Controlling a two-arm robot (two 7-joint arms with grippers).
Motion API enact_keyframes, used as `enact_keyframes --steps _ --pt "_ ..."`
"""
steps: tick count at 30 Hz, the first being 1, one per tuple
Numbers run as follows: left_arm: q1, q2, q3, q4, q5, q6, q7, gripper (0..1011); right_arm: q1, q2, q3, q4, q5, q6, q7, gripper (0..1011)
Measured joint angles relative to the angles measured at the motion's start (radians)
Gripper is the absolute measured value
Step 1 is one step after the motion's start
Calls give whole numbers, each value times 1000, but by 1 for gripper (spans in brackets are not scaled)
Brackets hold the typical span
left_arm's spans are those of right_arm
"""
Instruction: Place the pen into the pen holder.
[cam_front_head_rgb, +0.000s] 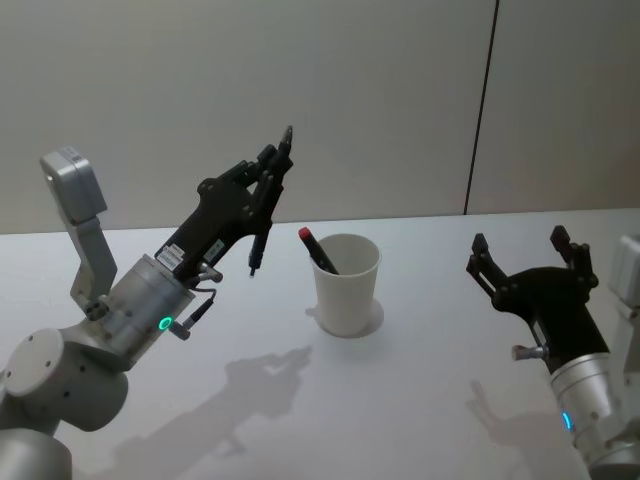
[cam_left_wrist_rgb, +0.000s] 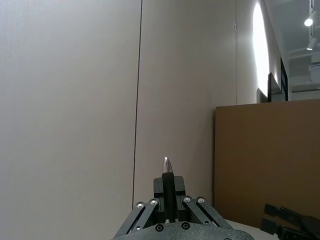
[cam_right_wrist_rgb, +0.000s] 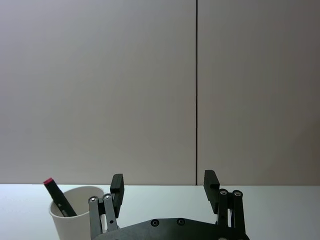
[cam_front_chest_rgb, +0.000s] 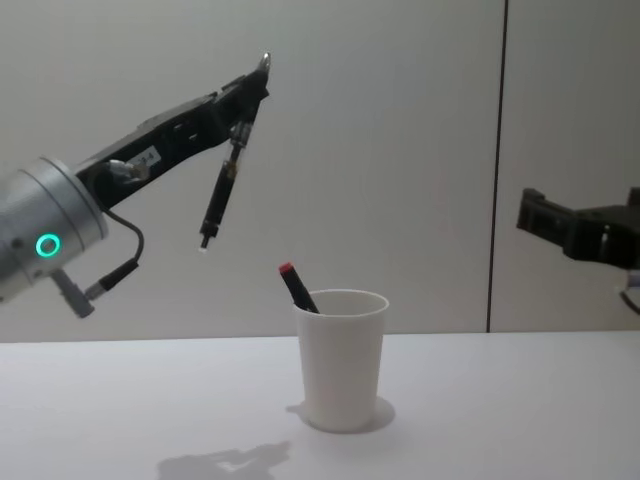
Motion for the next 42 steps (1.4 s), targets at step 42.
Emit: enact_keyframes --steps 42 --pt "-16 -12 21 5 20 -10 -13 127 106 6 36 79 204 60 518 1002"
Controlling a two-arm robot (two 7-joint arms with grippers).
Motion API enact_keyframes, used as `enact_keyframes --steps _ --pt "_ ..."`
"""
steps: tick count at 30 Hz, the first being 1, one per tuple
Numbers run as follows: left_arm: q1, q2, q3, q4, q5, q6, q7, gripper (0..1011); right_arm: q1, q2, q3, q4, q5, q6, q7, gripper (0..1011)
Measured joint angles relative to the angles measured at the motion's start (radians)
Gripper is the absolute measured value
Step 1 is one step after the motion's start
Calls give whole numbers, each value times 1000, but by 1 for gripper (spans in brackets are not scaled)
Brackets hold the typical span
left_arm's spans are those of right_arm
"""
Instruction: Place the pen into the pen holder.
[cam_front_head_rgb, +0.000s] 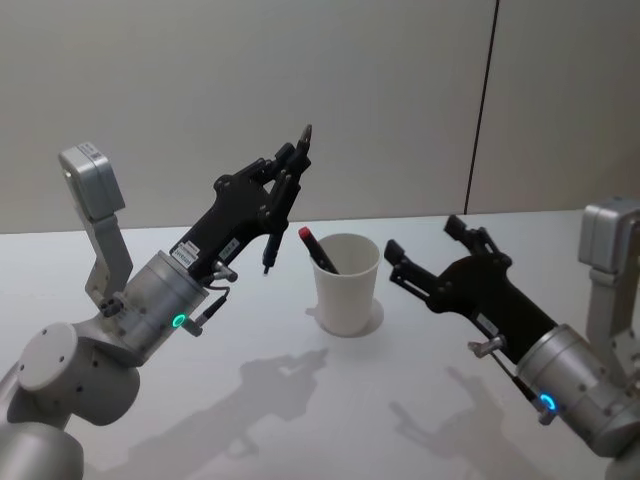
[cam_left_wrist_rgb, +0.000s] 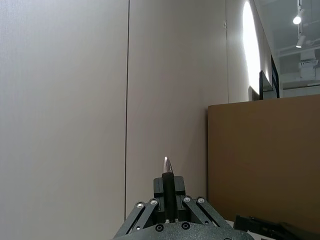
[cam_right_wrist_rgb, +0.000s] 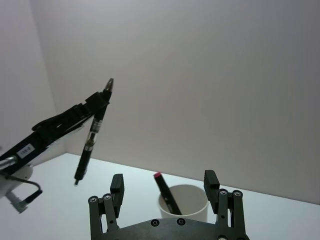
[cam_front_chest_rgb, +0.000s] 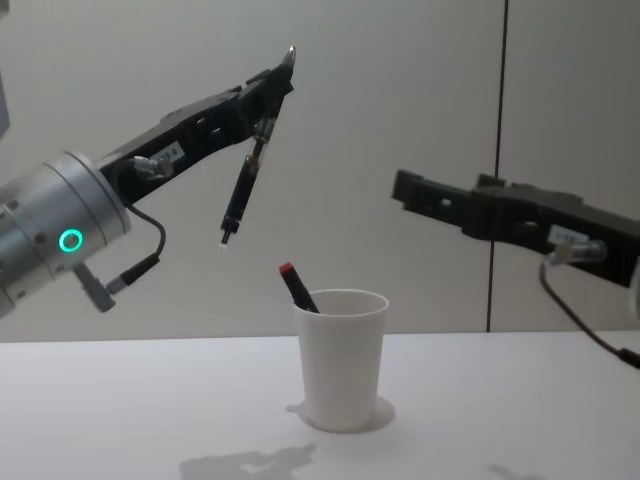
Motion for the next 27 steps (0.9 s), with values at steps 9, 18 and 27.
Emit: enact_keyframes --steps 9,18,27 --pt "-8 -2 1 11 0 -3 -2 127 45 -16 -5 52 38 46 108 1002" --pt "-15 -3 2 21 -3 -5 -8 127 94 -37 -12 116 63 87 199 1002" --pt "-20 -4 3 27 -9 -7 -21 127 133 -54 -17 169 87 109 261 1002"
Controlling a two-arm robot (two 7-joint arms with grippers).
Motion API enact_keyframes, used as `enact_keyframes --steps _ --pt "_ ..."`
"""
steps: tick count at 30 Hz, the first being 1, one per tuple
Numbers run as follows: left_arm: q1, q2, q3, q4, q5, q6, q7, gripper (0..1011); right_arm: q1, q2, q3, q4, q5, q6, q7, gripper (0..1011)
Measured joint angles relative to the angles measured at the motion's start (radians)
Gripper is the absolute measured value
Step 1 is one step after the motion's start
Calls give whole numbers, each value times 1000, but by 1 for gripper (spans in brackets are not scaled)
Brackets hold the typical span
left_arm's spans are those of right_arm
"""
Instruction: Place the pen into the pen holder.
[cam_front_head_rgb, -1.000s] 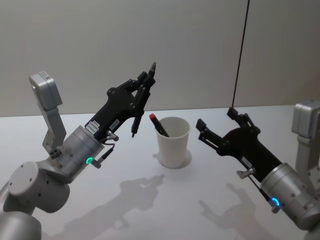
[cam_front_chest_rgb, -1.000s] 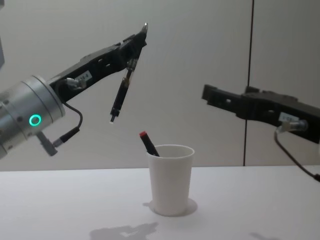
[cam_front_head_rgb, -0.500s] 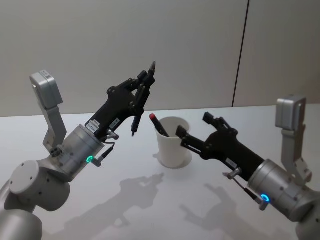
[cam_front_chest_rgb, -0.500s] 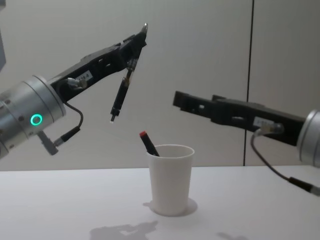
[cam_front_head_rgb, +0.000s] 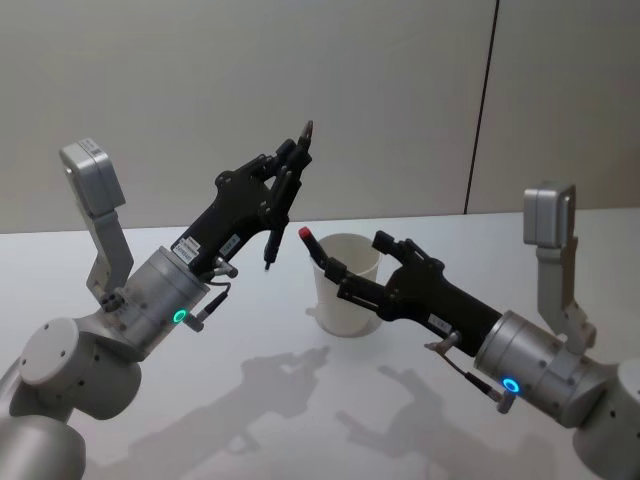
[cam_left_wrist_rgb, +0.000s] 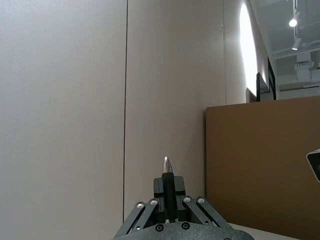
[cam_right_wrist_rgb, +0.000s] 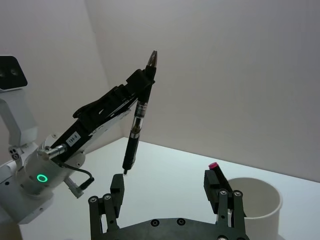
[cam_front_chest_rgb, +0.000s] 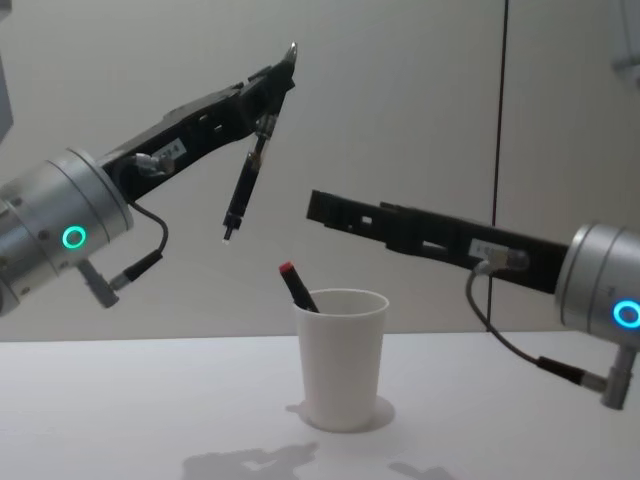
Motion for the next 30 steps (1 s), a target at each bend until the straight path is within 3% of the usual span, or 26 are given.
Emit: enact_keyframes --steps 12,30 --pt "0 0 3 -2 -6 -2 -12 127 43 -19 -5 60 58 16 90 1002" --pt "16 6 8 -30 -12 1 -15 127 83 -37 -17 106 88 15 130 1002"
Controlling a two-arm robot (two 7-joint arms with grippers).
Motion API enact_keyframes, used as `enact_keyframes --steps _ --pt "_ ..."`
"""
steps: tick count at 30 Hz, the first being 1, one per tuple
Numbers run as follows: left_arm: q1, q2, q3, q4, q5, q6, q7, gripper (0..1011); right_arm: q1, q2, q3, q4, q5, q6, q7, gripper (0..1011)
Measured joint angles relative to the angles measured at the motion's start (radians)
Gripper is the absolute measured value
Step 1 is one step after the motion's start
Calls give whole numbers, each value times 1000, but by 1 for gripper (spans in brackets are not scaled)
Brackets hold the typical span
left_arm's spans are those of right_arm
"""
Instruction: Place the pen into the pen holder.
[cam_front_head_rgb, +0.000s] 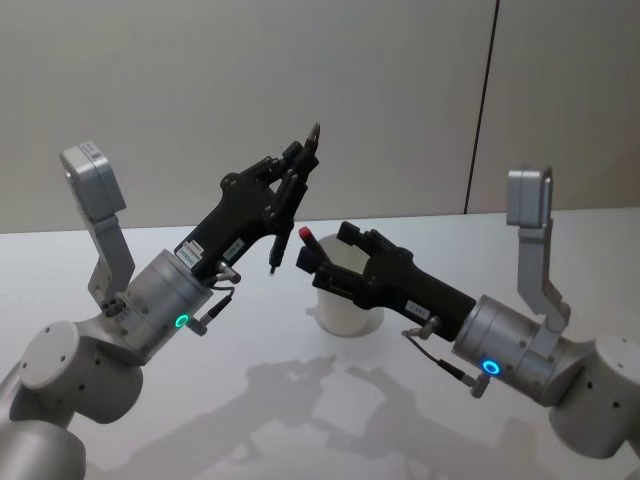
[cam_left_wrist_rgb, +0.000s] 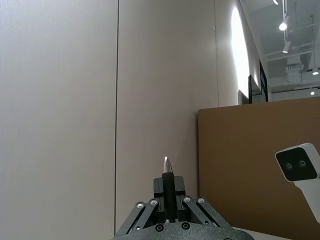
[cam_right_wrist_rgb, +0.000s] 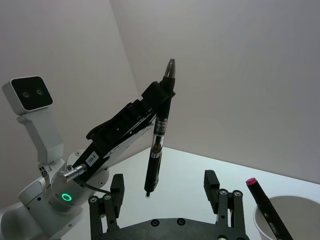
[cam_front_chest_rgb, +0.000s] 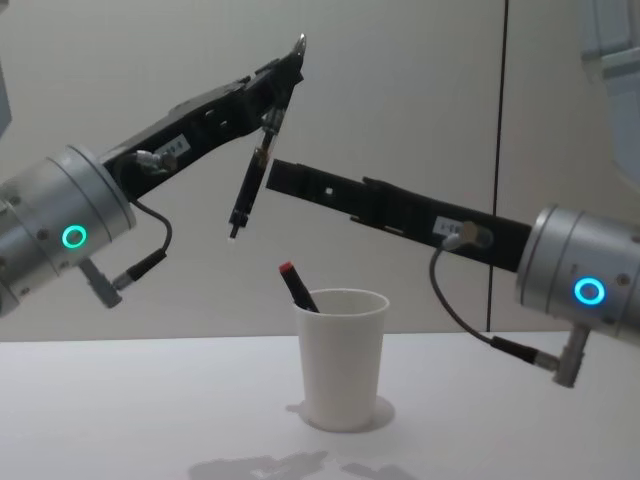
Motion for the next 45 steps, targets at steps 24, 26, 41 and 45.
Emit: enact_keyframes --steps 24,26,41,45 --pt "-1 -3 9 -9 -1 1 7 127 72 -27 -13 87 -8 -2 40 1002" --pt "-3 -4 9 -8 -1 1 7 127 77 -29 -14 93 -9 -2 44 1002" --pt "-11 -6 13 -1 -3 1 7 127 114 -43 -25 138 -16 -2 65 1002" --pt "-12 -7 13 0 -3 0 7 127 122 -46 -27 148 -16 -3 69 945"
